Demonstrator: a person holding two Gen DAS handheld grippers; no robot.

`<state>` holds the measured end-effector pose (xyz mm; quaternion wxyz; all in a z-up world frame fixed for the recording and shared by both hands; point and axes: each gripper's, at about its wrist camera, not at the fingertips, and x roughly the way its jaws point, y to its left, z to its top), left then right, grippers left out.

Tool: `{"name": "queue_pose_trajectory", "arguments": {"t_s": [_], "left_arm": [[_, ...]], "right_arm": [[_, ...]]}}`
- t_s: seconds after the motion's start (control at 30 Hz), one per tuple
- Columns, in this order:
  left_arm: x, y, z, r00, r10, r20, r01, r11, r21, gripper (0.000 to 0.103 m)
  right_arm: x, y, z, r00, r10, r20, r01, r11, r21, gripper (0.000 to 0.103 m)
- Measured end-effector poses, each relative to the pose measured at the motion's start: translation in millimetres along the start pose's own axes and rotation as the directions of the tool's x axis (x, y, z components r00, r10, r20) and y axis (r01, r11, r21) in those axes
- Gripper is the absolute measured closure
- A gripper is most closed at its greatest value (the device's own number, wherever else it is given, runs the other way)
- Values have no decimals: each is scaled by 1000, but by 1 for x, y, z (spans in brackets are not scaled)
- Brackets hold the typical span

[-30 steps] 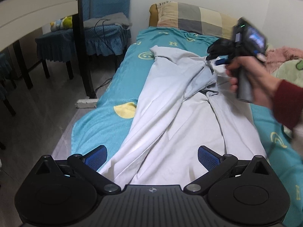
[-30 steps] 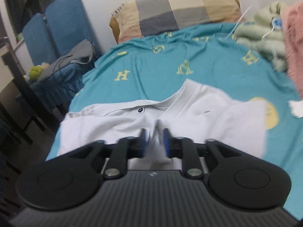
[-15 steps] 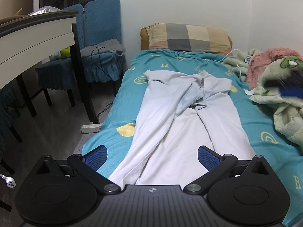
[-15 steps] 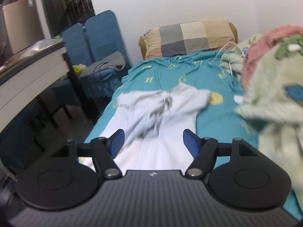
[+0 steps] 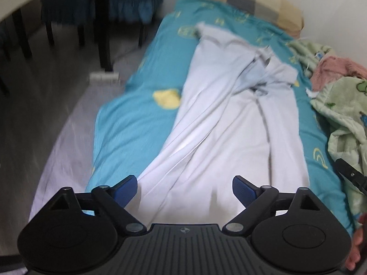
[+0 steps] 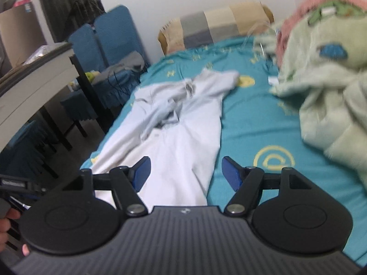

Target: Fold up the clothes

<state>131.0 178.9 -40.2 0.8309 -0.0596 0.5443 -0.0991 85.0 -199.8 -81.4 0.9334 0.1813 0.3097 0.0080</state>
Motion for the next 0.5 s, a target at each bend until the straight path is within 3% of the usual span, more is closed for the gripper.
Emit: {"name": "queue_pose_trajectory", "arguments": {"t_s": [0.17,0.3,0.4,0.47,0.5], "left_arm": [[3,68,0,992,8,-123,-14,999,-48,17],[10,106,-9,976,-103,-192,85,991,-101,17],[20,99,-19,957,-112,-269,108,994,-27,22],[19,79,-24,953,-51,-299,77,994,78,29],[19,70,-27,950,-19,-312,63,989,131,38]], "right_arm": [[14,-6,2,998,44,-41,-41,997,60,33],[20,-8,3,996,70,-55,-65,994,85,33],[24,-12,3,995,82,-65,-75,992,107,33],[25,-13,3,994,83,-73,-74,990,119,33],[25,-13,3,994,83,-76,-73,989,125,33]]}}
